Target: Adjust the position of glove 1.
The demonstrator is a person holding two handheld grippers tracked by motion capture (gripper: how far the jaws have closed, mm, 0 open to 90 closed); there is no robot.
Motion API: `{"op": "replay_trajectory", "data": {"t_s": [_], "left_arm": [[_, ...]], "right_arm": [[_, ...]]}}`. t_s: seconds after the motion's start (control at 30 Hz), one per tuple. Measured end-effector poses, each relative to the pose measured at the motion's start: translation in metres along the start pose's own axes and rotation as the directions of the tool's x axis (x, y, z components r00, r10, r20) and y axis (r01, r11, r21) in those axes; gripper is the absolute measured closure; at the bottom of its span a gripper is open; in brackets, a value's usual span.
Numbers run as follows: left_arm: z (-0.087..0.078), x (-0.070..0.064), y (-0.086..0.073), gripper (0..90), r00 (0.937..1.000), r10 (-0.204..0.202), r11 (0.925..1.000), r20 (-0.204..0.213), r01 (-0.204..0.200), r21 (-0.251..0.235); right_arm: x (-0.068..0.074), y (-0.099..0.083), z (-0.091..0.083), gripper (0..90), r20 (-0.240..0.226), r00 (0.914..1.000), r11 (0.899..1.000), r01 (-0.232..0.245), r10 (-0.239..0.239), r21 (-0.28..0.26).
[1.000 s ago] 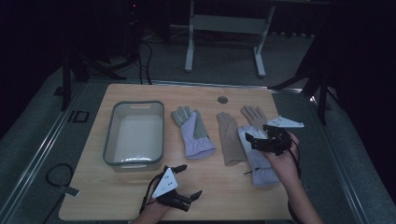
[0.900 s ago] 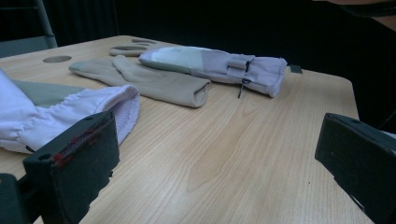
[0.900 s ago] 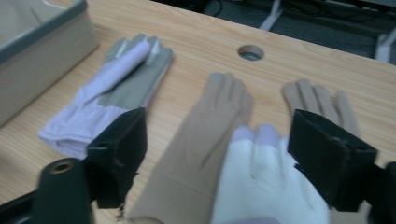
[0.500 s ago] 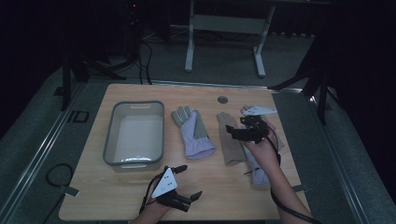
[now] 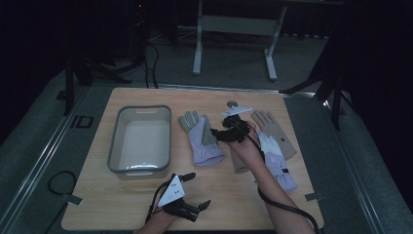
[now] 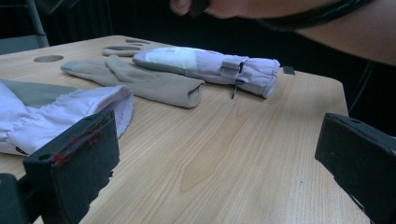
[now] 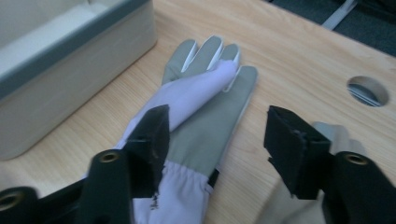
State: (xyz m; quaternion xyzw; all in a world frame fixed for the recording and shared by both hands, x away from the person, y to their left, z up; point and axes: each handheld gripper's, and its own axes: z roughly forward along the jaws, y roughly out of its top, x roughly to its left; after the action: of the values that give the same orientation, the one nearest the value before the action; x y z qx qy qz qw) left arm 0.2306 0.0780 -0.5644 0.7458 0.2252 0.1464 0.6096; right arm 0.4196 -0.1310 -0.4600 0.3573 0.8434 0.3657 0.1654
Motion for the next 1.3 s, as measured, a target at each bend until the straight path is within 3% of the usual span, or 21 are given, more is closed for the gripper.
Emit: {"op": "replay_trajectory", "data": {"t_s": [0.27,0.37,0.57,0.73,0.83,0.93,1.03,1.13,1.3], "left_arm": [[0.0,0.0,0.0,0.0,1.0,-0.003,1.0,0.003,0.003,-0.001],[0.0,0.0,0.0,0.0,1.0,-0.002,1.0,0.004,0.002,-0.001],[0.0,0.0,0.0,0.0,1.0,-0.005,1.0,0.005,0.005,0.0],[0.0,0.0,0.0,0.0,1.0,-0.005,1.0,0.005,0.005,0.0],[0.0,0.0,0.0,0.0,1.0,-0.004,1.0,0.004,0.004,0.0],[0.0,0.0,0.0,0.0,1.0,-0.005,1.0,0.003,0.005,0.0],[0.0,0.0,0.0,0.0,1.0,-0.006,1.0,0.001,0.006,0.001],[0.0,0.001,0.0,0.0,1.0,-0.01,1.0,0.001,0.01,0.001],[0.0,0.001,0.0,0.0,1.0,-0.008,1.0,0.002,0.008,0.001]], "right_arm": [[0.001,0.001,0.048,50.6,-0.046,0.9989,0.996,-0.006,0.01,0.084],[0.0,-0.001,0.059,52.3,-0.051,0.9984,0.992,-0.016,0.023,0.122],[-0.001,-0.004,0.078,53.4,-0.036,0.9992,0.984,0.025,-0.019,0.174],[0.001,-0.015,0.095,54.3,-0.045,0.9987,0.976,0.032,-0.023,0.213],[0.0,-0.018,0.095,62.2,-0.06,0.9982,0.98,0.019,-0.008,0.199],[0.003,-0.019,0.094,76.8,-0.07,0.9974,0.981,0.031,-0.017,0.193],[0.005,-0.018,0.093,87.3,-0.053,0.9986,0.981,0.004,0.007,0.196],[0.006,-0.015,0.089,88.8,-0.054,0.9975,0.982,-0.035,0.045,0.184],[0.006,-0.012,0.067,89.0,-0.057,0.9916,0.988,-0.109,0.116,0.114]]}}
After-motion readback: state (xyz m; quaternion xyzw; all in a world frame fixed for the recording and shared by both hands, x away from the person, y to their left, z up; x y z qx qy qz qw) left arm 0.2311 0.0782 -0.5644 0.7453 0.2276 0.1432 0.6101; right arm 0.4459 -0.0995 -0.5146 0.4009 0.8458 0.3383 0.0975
